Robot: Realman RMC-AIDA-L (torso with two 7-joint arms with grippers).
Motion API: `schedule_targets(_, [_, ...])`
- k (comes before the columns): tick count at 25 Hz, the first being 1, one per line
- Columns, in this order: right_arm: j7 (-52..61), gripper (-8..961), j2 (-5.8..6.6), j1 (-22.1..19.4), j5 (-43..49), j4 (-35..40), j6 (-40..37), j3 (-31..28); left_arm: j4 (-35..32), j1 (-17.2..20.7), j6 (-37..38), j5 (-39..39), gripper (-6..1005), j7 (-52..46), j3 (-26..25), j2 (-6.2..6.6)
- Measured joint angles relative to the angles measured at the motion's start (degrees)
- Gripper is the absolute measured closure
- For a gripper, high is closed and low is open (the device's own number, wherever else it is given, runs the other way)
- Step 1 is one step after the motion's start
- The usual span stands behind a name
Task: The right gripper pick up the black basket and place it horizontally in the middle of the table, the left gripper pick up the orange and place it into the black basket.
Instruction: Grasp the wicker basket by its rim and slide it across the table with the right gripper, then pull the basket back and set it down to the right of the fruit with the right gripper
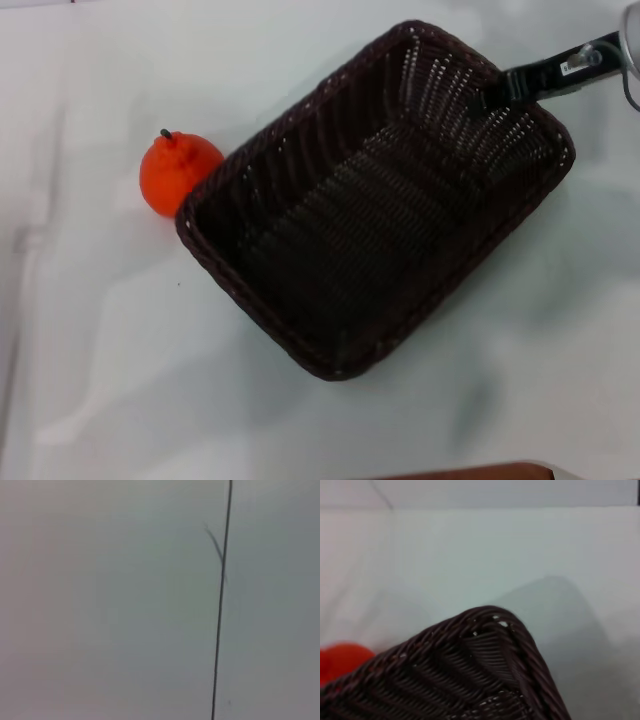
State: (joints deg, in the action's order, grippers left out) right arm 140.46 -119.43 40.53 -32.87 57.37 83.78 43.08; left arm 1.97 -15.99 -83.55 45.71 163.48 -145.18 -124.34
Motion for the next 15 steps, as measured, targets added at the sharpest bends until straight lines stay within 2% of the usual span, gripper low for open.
schedule_targets(7, [5.7, 761, -0.30, -10.3, -15.1, 2.6, -0.4, -0.1, 2.3, -0.5, -0.4, -0.1, 92, 0.0, 0.1, -0.01])
schedule_targets(15, [9.4, 760, -1.02, -17.6, -19.5, 3.1, -1.1, 0.6, 3.8, -1.1, 0.7, -0.3, 92, 0.0, -0.2, 0.13])
